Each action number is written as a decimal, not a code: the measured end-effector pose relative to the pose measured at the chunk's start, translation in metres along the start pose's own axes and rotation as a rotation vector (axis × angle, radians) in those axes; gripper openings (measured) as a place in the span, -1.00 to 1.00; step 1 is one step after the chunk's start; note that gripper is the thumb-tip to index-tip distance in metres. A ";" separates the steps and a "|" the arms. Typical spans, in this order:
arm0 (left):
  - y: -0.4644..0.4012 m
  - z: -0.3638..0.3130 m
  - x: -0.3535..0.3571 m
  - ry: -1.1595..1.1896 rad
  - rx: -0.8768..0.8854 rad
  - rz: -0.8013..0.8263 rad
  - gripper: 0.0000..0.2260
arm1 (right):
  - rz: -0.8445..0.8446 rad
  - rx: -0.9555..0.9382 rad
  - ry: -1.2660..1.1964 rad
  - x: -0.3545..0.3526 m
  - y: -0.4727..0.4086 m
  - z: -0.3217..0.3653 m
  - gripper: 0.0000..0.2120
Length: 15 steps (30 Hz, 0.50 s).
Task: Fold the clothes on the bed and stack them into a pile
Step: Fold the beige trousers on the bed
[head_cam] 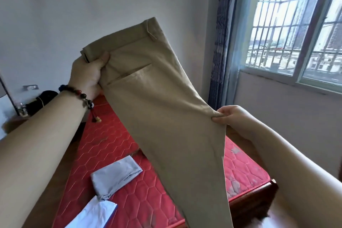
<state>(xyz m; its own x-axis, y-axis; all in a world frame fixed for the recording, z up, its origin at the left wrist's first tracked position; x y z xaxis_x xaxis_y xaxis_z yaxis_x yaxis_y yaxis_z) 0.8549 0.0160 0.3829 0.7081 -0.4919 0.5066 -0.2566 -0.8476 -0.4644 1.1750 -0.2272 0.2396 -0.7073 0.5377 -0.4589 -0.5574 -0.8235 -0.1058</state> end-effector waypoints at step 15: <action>0.042 0.027 0.089 -0.003 -0.085 0.254 -0.81 | 0.288 -0.039 0.117 0.010 0.045 -0.030 -0.77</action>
<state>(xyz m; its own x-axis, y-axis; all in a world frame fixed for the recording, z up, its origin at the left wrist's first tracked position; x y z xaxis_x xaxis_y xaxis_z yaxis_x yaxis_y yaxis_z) 0.9249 -0.0576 0.3888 0.6158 -0.6907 0.3791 -0.4807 -0.7106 -0.5139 1.1557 -0.2646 0.2034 -0.7777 0.2585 -0.5730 -0.3223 -0.9466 0.0104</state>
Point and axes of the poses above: each hand's wrist, its own y-axis away from the middle knuckle, its own x-axis out of the palm, z = x × y, the point moved 8 cm from there along -y, towards the middle knuckle, and after that the axes turned 9 degrees about y, right-handed, at the moved point
